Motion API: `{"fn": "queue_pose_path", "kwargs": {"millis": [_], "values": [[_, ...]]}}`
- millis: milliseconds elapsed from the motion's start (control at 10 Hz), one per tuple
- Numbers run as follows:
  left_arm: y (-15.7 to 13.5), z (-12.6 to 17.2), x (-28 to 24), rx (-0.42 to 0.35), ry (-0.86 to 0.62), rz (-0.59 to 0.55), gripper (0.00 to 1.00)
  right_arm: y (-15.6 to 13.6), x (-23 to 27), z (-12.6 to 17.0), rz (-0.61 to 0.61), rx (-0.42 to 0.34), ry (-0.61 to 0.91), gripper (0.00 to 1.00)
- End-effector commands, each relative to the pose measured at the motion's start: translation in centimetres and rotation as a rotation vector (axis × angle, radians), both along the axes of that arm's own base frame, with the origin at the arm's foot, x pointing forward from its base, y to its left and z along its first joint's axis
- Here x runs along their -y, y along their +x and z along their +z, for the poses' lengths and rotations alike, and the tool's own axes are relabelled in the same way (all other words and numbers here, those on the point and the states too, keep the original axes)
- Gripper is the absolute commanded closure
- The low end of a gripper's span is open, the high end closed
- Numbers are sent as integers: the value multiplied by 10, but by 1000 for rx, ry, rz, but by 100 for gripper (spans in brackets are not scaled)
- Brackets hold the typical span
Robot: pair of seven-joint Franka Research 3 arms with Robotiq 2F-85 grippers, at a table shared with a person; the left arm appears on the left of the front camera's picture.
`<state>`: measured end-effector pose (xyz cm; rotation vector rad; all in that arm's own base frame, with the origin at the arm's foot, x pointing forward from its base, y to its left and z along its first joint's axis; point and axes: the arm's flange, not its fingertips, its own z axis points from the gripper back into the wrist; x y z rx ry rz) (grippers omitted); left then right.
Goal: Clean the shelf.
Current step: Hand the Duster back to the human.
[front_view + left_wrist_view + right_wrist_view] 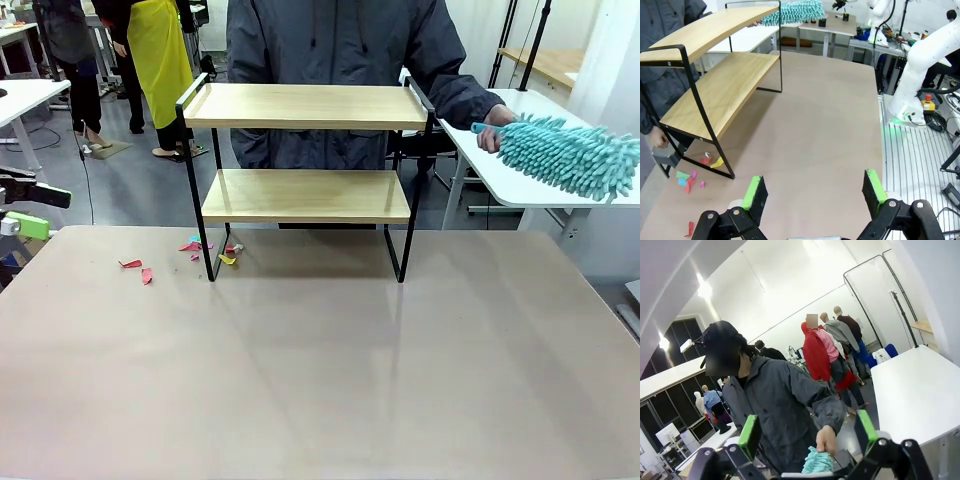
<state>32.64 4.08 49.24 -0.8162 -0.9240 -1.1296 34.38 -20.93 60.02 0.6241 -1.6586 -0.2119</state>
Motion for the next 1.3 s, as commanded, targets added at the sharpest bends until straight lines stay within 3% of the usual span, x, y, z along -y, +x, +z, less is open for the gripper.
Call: {"fn": "queue_pose_path", "kwargs": {"millis": [0,1200], "values": [[2,2,3,6,-27,5,0,-2,0,0,-16,1,-13,0],[2,2,3,6,-27,5,0,-2,0,0,-16,1,-13,0]]}}
